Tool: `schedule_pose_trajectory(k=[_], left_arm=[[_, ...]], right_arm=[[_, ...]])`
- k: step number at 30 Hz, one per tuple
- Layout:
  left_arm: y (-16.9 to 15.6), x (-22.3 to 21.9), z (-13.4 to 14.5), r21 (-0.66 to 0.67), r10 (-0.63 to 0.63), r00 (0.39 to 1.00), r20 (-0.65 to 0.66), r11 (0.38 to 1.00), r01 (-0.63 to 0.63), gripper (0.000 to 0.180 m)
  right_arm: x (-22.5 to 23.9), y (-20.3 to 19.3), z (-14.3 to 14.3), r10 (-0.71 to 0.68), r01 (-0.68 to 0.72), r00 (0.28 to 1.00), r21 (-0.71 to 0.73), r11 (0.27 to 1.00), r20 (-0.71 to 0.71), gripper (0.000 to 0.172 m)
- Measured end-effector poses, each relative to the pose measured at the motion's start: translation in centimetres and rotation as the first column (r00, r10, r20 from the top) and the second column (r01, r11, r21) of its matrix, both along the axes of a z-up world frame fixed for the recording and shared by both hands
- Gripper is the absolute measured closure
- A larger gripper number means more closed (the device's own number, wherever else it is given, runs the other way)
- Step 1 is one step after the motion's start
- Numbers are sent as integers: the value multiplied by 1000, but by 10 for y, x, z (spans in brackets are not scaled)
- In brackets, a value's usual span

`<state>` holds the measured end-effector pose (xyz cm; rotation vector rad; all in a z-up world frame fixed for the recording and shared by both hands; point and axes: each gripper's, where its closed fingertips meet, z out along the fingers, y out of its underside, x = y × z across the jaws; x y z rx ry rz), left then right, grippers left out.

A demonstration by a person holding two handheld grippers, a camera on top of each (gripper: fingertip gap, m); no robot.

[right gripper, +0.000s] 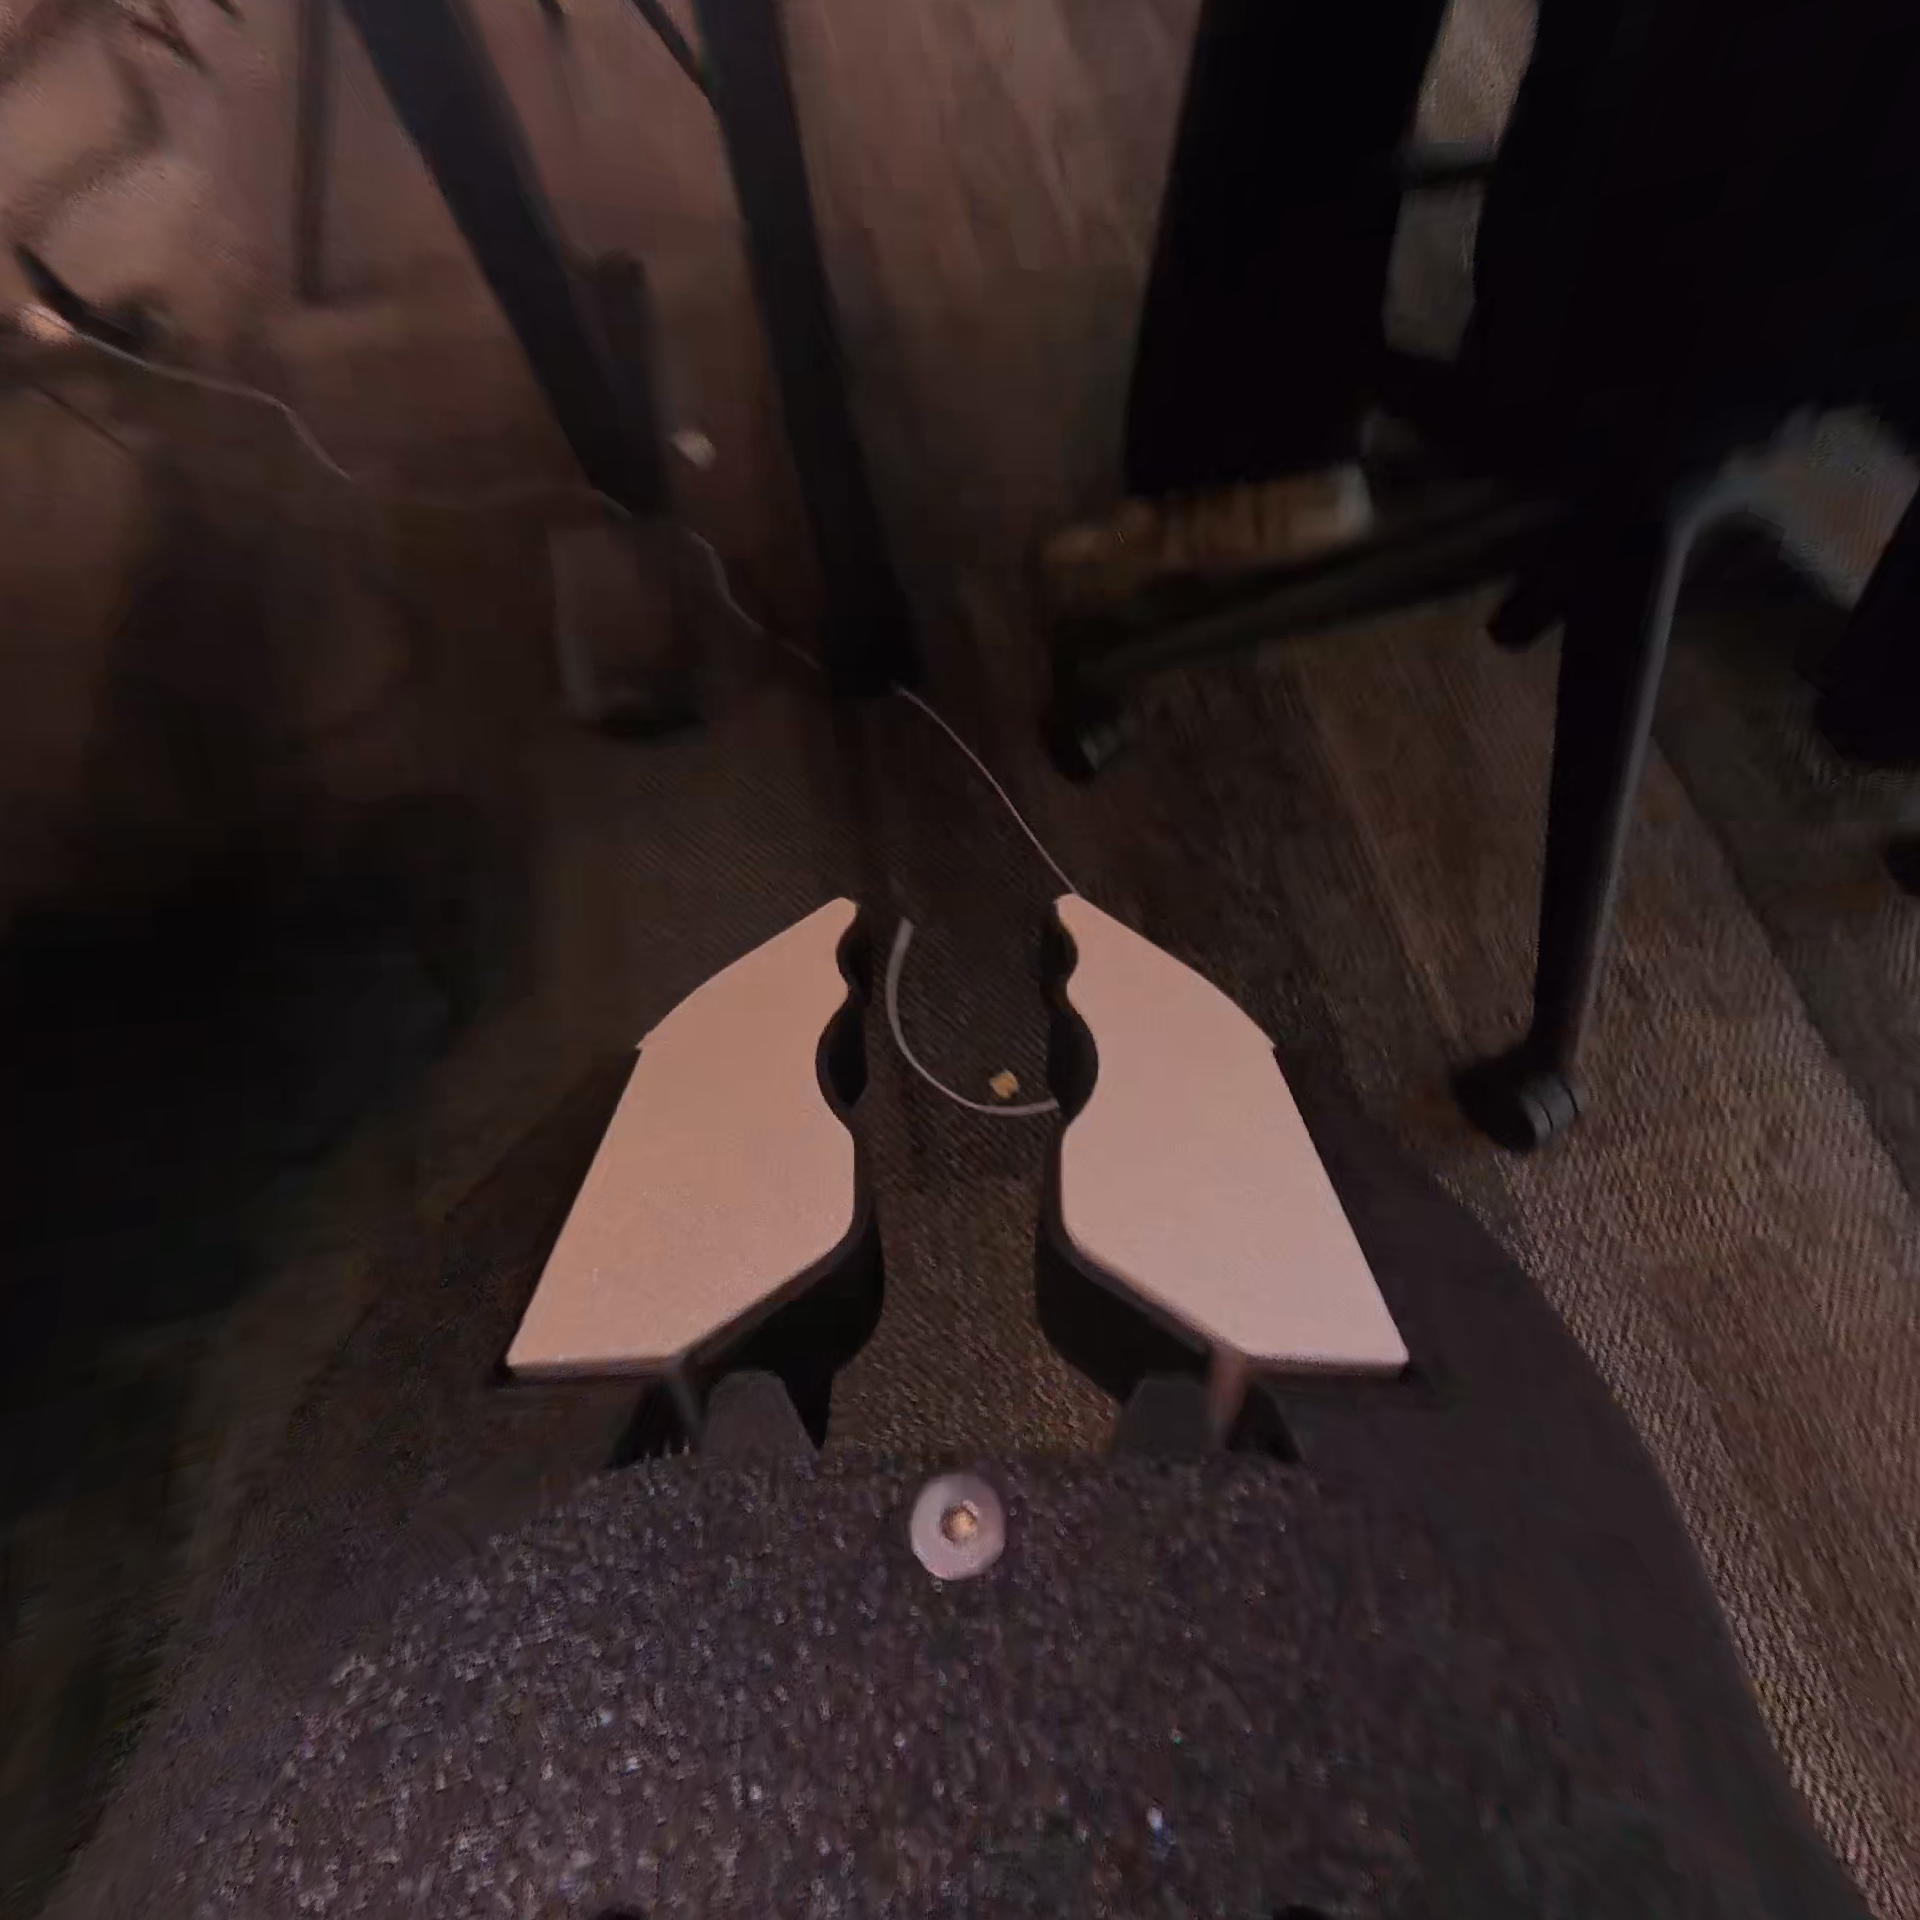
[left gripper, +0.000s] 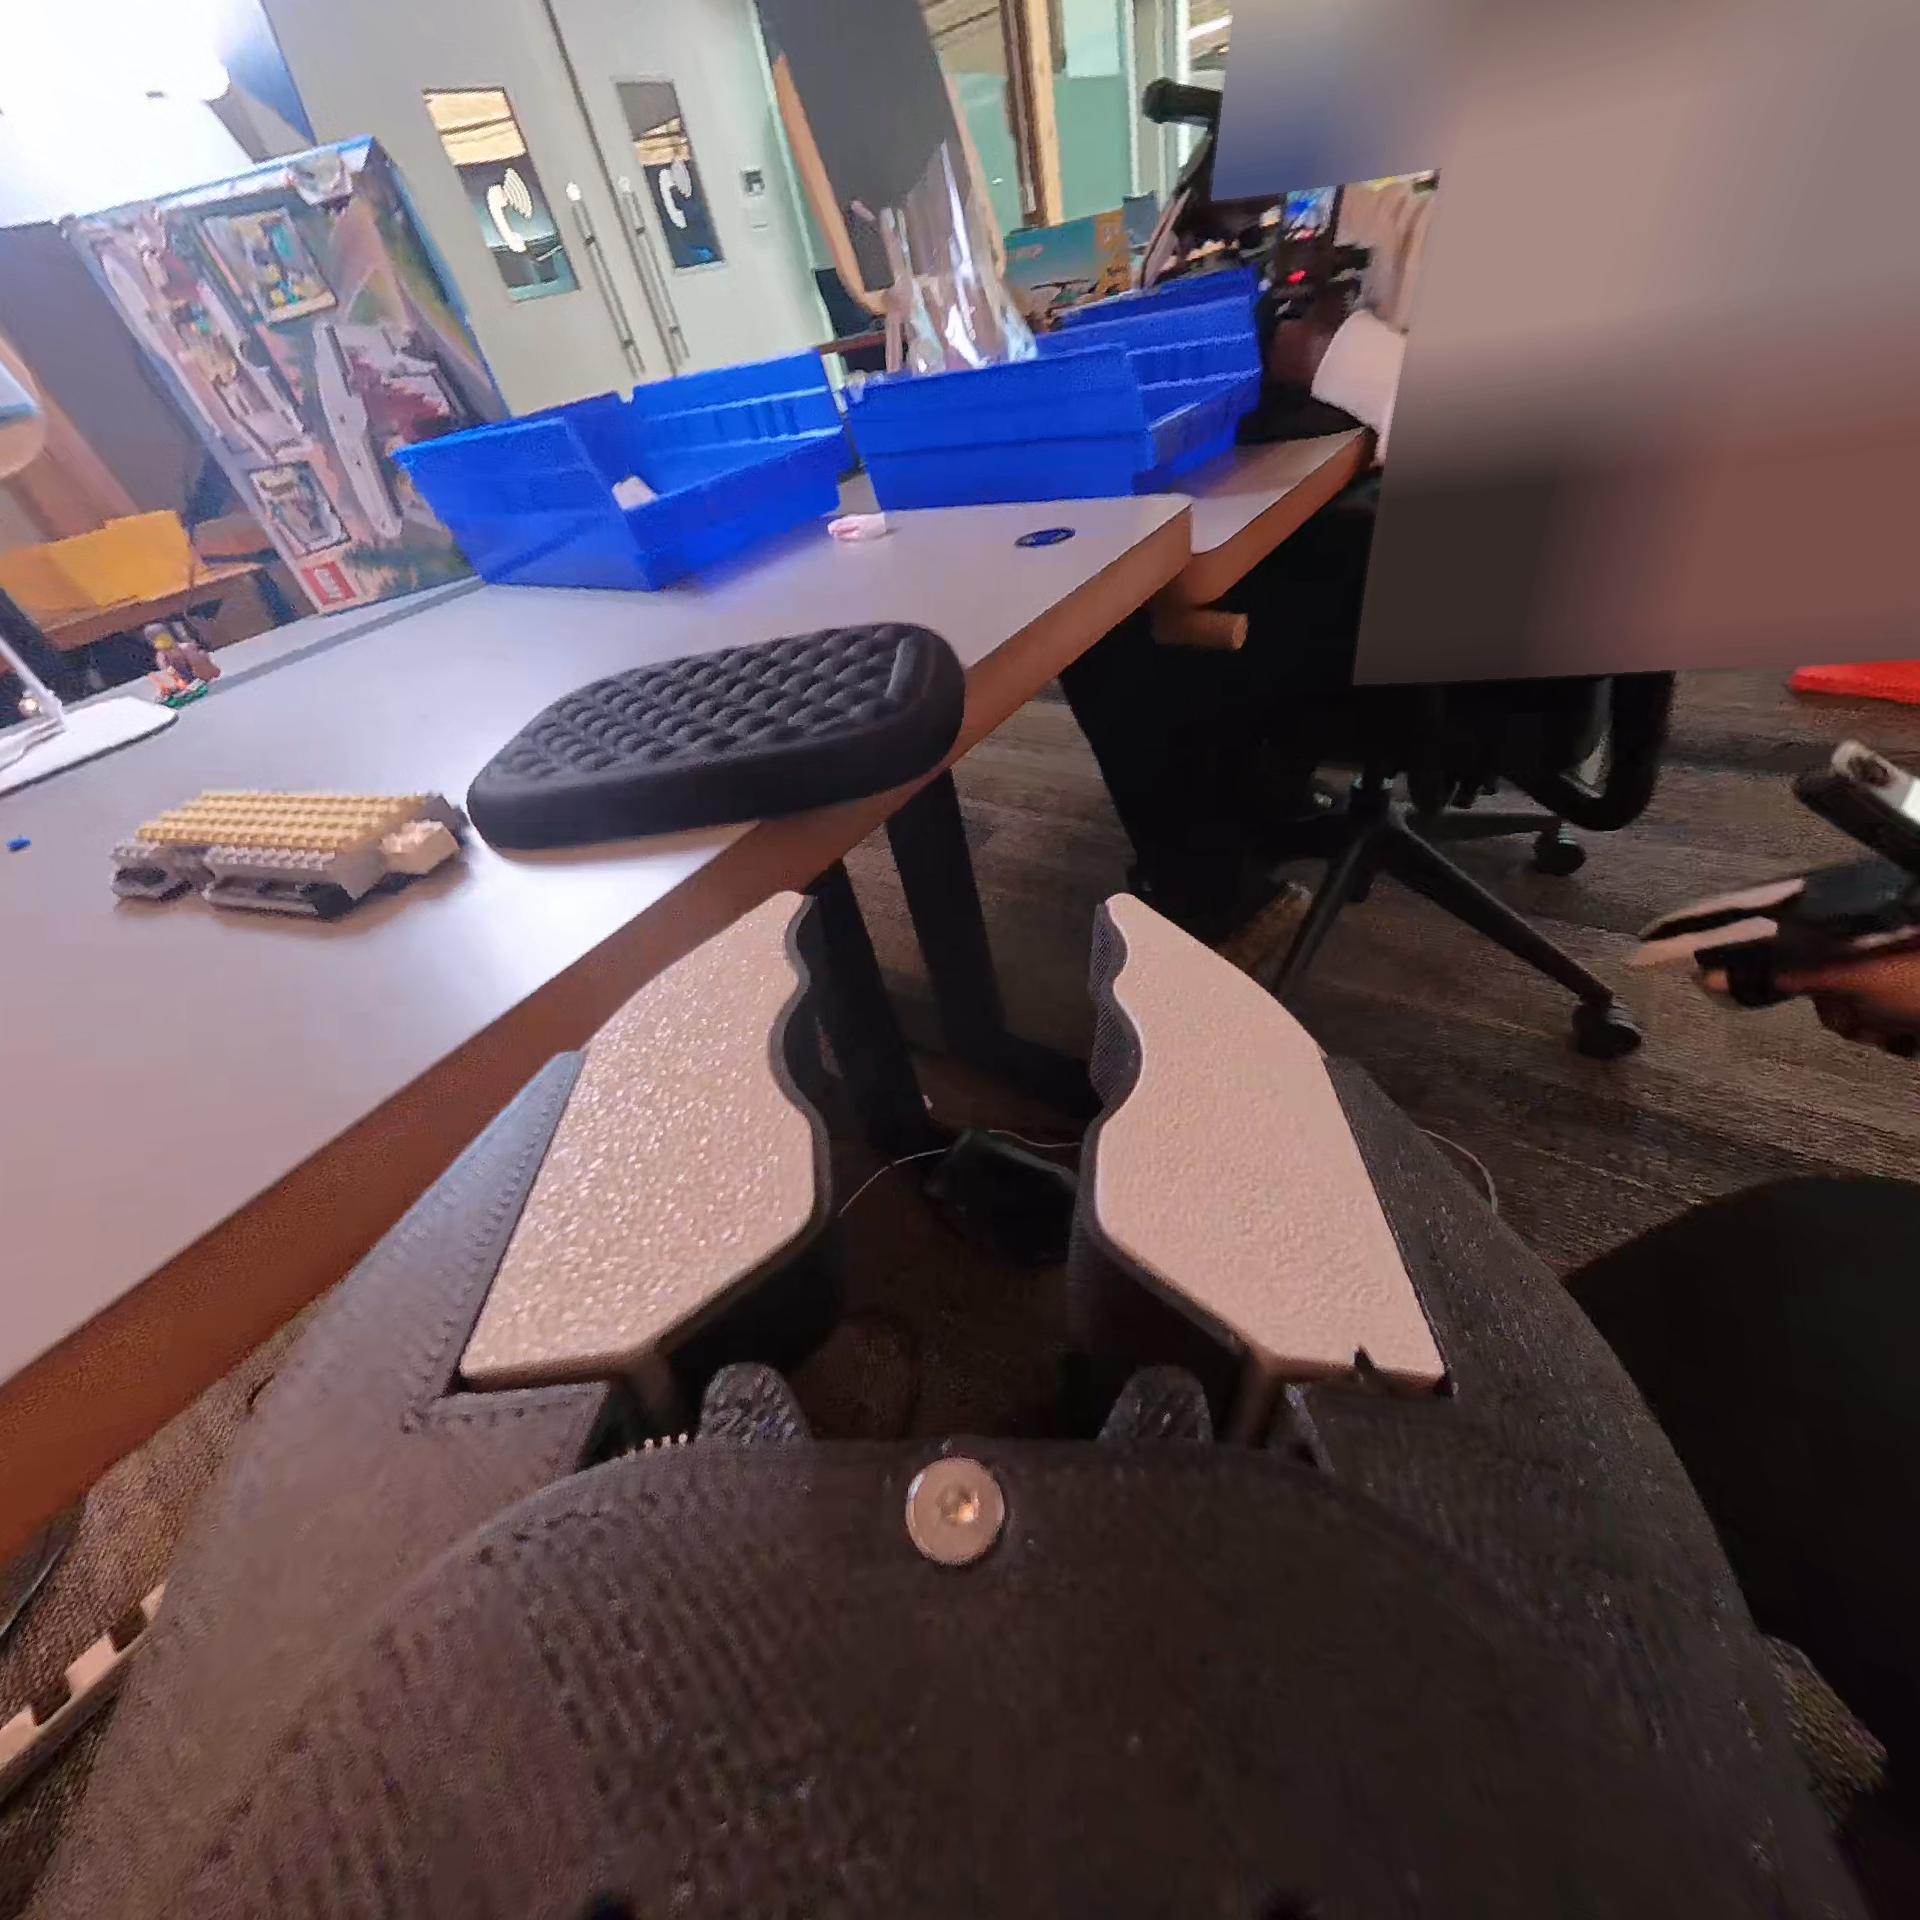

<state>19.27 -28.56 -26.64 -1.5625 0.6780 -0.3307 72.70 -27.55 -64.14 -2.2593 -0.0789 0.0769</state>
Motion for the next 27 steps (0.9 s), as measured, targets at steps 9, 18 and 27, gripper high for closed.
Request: schedule_pose_trajectory(k=[9, 18, 27], left_arm=[[68, 31, -114, -46, 89, 994, -67, 995, -92, 130], [94, 55, -180, -193, -1, 990, -138, 981, -25, 129], [87, 47, -152, -138, -39, 992, -116, 990, 23, 132]], right_arm=[[18, 40, -282, -182, 174, 983, -283, 943, 0, 135], [6, 40, -414, -297, 281, 954, -437, 854, 32, 143], [-14, 85, -333, -179, 180, 983, -242, 953, 27, 172]])
